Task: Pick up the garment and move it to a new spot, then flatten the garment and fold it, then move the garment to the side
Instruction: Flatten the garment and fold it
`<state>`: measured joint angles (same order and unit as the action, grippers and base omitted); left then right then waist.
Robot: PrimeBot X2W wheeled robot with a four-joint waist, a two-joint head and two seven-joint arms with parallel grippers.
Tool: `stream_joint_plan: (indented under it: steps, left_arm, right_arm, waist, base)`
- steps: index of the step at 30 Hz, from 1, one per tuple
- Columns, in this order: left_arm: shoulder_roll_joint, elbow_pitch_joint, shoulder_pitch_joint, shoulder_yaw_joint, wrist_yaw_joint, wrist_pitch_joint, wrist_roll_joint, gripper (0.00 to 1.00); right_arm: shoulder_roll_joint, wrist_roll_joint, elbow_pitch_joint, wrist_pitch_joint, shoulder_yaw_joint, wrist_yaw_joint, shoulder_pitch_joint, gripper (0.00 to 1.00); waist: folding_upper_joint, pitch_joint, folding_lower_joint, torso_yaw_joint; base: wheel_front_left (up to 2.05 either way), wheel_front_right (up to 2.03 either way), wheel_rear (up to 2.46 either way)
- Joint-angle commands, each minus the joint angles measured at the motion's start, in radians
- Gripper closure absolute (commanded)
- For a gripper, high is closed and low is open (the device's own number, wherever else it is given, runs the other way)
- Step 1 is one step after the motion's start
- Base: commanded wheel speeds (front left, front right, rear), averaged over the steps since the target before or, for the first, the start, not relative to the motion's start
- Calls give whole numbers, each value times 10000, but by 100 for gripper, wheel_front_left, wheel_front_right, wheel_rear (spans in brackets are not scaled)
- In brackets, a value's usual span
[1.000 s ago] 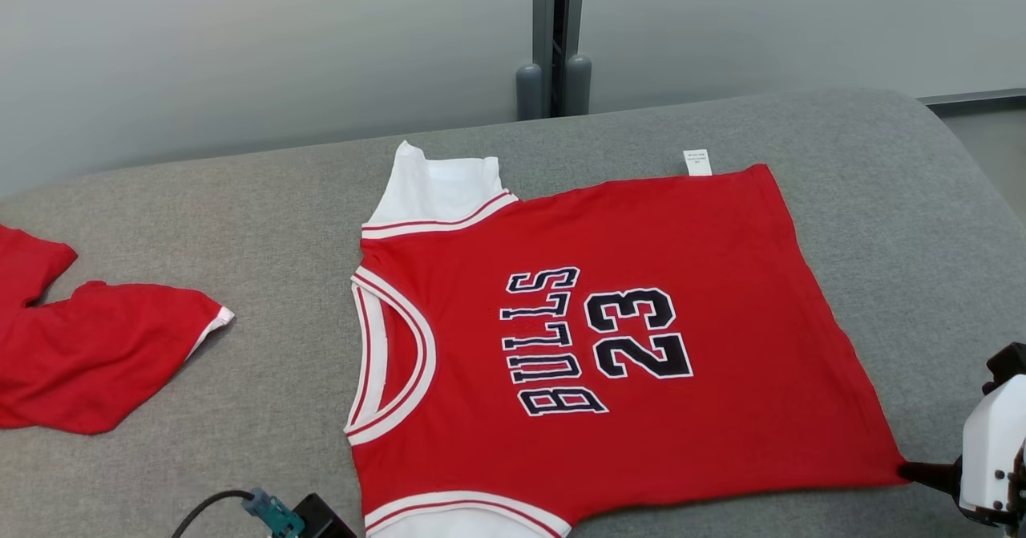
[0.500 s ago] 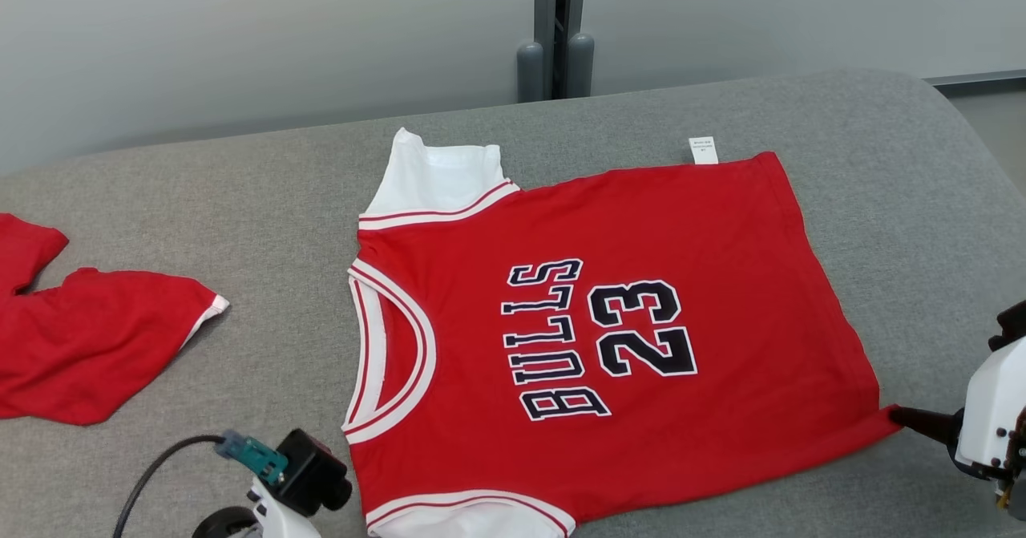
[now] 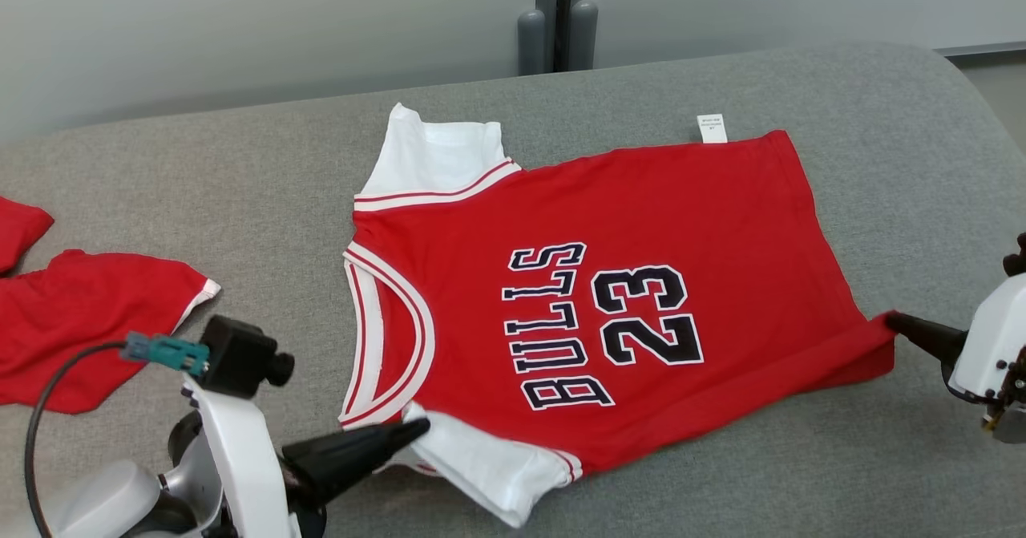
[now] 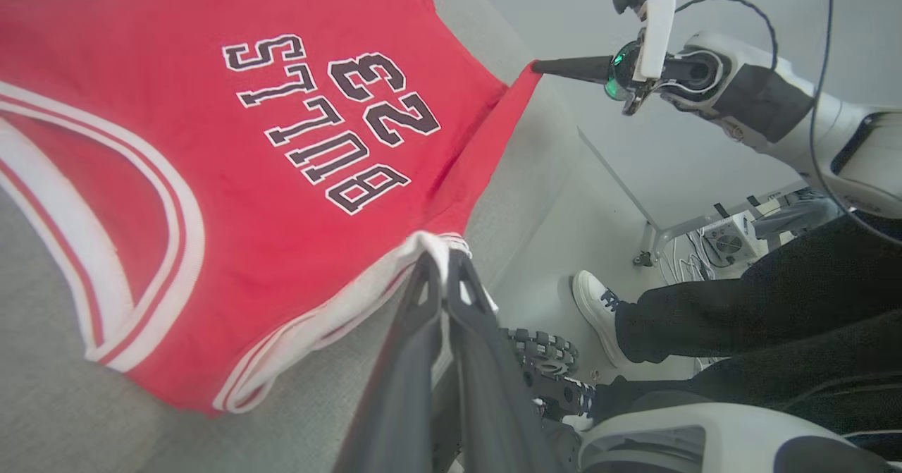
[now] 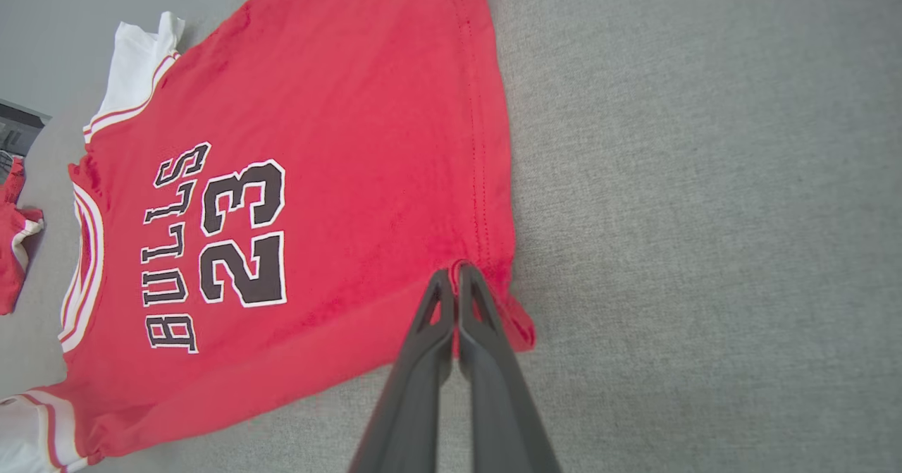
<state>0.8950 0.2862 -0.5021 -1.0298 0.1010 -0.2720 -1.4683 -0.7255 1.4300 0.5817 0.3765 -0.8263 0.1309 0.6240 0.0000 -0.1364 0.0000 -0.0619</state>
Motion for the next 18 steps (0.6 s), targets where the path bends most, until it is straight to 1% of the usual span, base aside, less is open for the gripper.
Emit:
stream_joint_plan:
  steps: [1, 6, 9, 13, 18]
  left_arm:
    - [-107, -132, -137, 172, 12, 225, -52, 100]
    - [-501, -628, -261, 498, -58, 865, 133, 100]
    - [-814, -1125, -272, 676, -339, 1214, 41, 100]
    - [-1145, -1744, -434, 750, -731, 1430, 204, 100]
    - [-1465, -2302, -522, 802, -923, 1667, 318, 100]
  right_arm:
    - [68, -92, 8, -132, 45, -4, 115, 100]
    - [243, -298, 135, -447, 152, -4, 352, 100]
    - [343, -459, 300, -756, 213, -4, 460, 100]
    - [474, -595, 538, -1063, 269, -4, 583, 100]
    - [604, -641, 723, -1275, 291, -4, 642, 100]
  waist:
    - [0, -74, 0, 9]
    - [0, -305, 0, 63]
    - [0, -427, 0, 120]
    - [0, -591, 0, 178]
    - [0, -709, 0, 216]
  base:
    - [0, 0, 0]
    - [0, 0, 0]
    - [0, 0, 0]
    - [0, 0, 0]
    - [0, 0, 0]
